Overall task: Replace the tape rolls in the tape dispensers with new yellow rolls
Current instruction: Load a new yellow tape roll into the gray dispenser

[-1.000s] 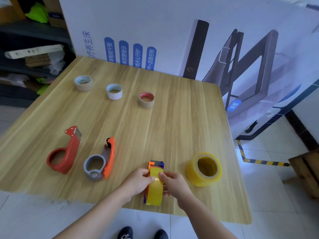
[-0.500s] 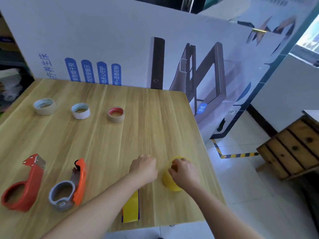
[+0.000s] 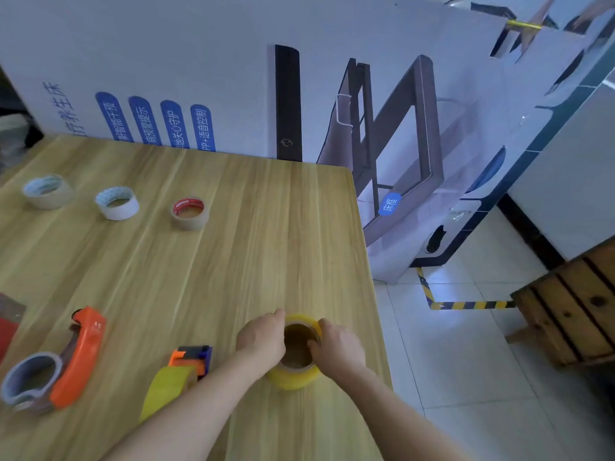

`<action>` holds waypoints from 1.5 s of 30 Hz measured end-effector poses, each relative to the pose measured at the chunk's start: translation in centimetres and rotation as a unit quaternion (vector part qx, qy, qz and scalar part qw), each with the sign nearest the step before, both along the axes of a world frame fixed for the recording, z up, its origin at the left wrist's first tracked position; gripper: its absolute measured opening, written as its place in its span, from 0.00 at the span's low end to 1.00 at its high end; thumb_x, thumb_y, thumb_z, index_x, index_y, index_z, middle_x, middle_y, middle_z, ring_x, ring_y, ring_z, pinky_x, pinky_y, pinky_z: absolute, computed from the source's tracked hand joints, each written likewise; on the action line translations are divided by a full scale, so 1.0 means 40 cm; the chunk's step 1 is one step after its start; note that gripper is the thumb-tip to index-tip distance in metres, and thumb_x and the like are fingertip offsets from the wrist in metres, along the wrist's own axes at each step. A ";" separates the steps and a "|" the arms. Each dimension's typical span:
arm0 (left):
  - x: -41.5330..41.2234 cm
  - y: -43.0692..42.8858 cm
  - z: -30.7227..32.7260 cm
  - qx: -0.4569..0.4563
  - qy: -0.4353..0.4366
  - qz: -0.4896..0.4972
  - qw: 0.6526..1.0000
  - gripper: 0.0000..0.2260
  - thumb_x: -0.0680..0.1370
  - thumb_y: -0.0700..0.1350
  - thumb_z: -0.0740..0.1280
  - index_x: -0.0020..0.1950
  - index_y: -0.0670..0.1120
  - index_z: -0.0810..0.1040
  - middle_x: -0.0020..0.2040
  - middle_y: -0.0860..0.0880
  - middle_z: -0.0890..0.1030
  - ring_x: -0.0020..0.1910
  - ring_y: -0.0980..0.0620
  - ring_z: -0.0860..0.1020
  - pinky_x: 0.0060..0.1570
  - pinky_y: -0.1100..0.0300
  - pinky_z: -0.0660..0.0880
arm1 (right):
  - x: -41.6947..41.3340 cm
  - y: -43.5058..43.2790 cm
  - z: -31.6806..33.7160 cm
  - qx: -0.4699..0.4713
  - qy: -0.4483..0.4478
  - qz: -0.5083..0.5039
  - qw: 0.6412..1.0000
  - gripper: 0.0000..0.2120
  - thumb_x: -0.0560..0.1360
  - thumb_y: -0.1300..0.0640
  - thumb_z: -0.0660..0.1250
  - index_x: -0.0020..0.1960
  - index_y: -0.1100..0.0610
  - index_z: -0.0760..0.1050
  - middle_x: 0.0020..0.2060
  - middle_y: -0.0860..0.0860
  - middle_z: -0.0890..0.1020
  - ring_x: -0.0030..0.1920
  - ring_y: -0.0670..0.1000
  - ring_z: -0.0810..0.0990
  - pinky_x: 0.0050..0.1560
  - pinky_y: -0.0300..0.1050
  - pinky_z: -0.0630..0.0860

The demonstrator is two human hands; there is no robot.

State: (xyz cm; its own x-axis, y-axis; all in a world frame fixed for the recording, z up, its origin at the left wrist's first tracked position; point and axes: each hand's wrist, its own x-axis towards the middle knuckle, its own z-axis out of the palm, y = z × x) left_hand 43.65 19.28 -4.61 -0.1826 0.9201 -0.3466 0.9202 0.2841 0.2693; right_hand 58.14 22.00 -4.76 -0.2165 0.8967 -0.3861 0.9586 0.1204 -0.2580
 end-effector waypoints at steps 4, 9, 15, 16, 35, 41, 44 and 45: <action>0.002 0.000 0.008 0.054 -0.005 0.028 0.998 0.15 0.78 0.39 0.58 0.65 0.48 0.70 0.53 0.47 0.81 0.49 0.45 0.80 0.37 0.57 0.71 | 0.000 0.015 0.000 0.013 0.054 -0.021 0.998 0.10 0.74 0.55 0.60 0.54 0.56 0.73 0.42 0.52 0.81 0.42 0.56 0.80 0.38 0.46 0.78; -0.032 0.000 0.070 0.221 -0.070 0.065 0.971 0.11 0.77 0.40 0.63 0.58 0.48 0.74 0.53 0.49 0.81 0.47 0.45 0.80 0.38 0.56 0.71 | -0.008 0.034 0.063 0.003 0.210 -0.076 0.975 0.18 0.71 0.50 0.67 0.60 0.49 0.73 0.47 0.48 0.80 0.46 0.50 0.80 0.42 0.43 0.74; -0.091 0.009 0.177 0.412 -0.192 0.107 0.884 0.17 0.72 0.30 0.67 0.58 0.43 0.77 0.58 0.50 0.81 0.57 0.48 0.79 0.55 0.66 0.69 | -0.079 0.041 0.194 -0.098 0.459 -0.110 0.876 0.16 0.65 0.53 0.78 0.47 0.47 0.75 0.39 0.47 0.83 0.39 0.42 0.82 0.40 0.39 0.78; -0.102 0.008 0.197 0.432 -0.207 0.113 0.870 0.17 0.72 0.29 0.66 0.58 0.43 0.77 0.58 0.50 0.81 0.56 0.49 0.79 0.56 0.65 0.70 | -0.093 0.038 0.221 -0.111 0.494 -0.104 0.856 0.18 0.63 0.53 0.79 0.49 0.47 0.77 0.41 0.49 0.85 0.42 0.45 0.84 0.44 0.42 0.80; -0.304 -0.038 0.447 0.409 -0.329 0.248 0.814 0.15 0.70 0.34 0.65 0.46 0.53 0.79 0.43 0.53 0.84 0.45 0.49 0.81 0.46 0.51 0.76 | -0.285 -0.072 0.455 -0.134 0.681 0.060 0.717 0.15 0.72 0.51 0.66 0.46 0.64 0.71 0.39 0.54 0.72 0.41 0.49 0.70 0.44 0.42 0.67; -0.307 -0.084 0.504 0.432 -0.354 0.234 0.796 0.11 0.67 0.45 0.71 0.48 0.48 0.78 0.41 0.51 0.83 0.44 0.48 0.81 0.45 0.53 0.76 | -0.294 -0.102 0.492 -0.142 0.694 0.174 0.684 0.11 0.68 0.65 0.62 0.49 0.57 0.77 0.38 0.49 0.77 0.41 0.46 0.74 0.42 0.35 0.73; -0.299 -0.110 0.539 0.465 -0.361 0.217 0.779 0.16 0.63 0.52 0.67 0.48 0.47 0.77 0.41 0.46 0.84 0.43 0.43 0.82 0.44 0.48 0.77 | -0.293 -0.115 0.508 -0.129 0.690 0.204 0.682 0.13 0.66 0.67 0.62 0.45 0.54 0.78 0.36 0.48 0.78 0.39 0.46 0.74 0.41 0.35 0.72; -0.298 -0.118 0.544 0.475 -0.353 0.212 0.778 0.16 0.63 0.53 0.67 0.48 0.47 0.77 0.41 0.46 0.84 0.42 0.43 0.82 0.44 0.48 0.77 | -0.292 -0.117 0.514 -0.128 0.690 0.207 0.681 0.12 0.66 0.67 0.62 0.45 0.55 0.78 0.36 0.48 0.77 0.39 0.46 0.74 0.41 0.35 0.72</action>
